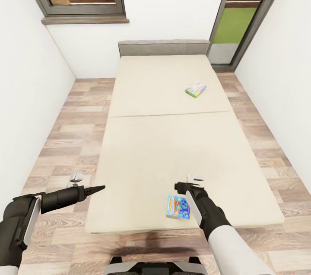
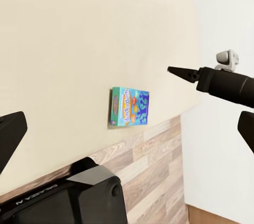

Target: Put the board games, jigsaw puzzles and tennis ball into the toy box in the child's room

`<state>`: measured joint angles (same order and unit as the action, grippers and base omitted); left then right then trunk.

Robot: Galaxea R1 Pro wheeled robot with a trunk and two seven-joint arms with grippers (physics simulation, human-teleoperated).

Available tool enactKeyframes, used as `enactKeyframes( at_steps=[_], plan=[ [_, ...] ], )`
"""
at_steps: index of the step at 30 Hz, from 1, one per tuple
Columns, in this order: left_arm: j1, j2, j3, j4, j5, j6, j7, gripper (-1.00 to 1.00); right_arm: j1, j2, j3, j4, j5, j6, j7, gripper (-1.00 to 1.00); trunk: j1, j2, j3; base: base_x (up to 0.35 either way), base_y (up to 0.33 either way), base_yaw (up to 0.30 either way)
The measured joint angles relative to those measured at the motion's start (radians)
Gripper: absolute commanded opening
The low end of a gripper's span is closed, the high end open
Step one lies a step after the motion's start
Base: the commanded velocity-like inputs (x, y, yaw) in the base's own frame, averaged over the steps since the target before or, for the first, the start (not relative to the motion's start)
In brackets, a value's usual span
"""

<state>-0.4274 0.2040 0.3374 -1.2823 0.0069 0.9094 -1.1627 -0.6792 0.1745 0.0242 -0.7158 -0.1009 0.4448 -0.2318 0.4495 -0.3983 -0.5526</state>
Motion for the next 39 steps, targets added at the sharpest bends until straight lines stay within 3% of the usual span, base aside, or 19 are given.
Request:
enactKeyframes(
  at_steps=[19,22,25,27,32,39],
  plan=[
    [0.0,0.01,0.008,-0.024,0.007,0.009,-0.026,1.0,-0.004,0.0,0.001,0.016,0.0,-0.007,0.0,1.0,0.0,0.0,-0.031,0.0,0.0,0.0],
    [0.0,0.025,0.023,-0.04,0.012,0.013,-0.119,1.0,-0.004,0.0,0.001,0.015,0.0,-0.007,0.0,1.0,0.0,0.0,-0.036,0.0,0.0,0.0],
    [0.001,0.06,0.041,-0.048,0.01,0.016,-0.32,1.0,-0.004,0.0,0.001,0.014,0.0,-0.007,0.0,1.0,0.0,0.0,-0.041,0.0,0.0,0.0],
    [0.002,0.084,0.047,-0.05,0.009,0.016,-0.388,1.0,-0.004,0.0,0.001,0.014,0.0,-0.007,0.0,1.0,0.0,0.0,-0.045,0.0,0.0,0.0],
    [0.003,0.111,0.05,-0.052,0.013,0.017,-0.404,1.0,-0.004,0.0,0.001,0.013,0.0,-0.007,0.0,1.0,0.0,0.0,-0.053,0.0,0.0,0.0],
    [0.003,0.114,0.049,-0.052,0.017,0.017,-0.404,1.0,-0.004,0.0,0.001,0.012,0.0,-0.007,0.0,1.0,0.0,0.0,-0.064,0.0,0.0,0.0]
  ],
)
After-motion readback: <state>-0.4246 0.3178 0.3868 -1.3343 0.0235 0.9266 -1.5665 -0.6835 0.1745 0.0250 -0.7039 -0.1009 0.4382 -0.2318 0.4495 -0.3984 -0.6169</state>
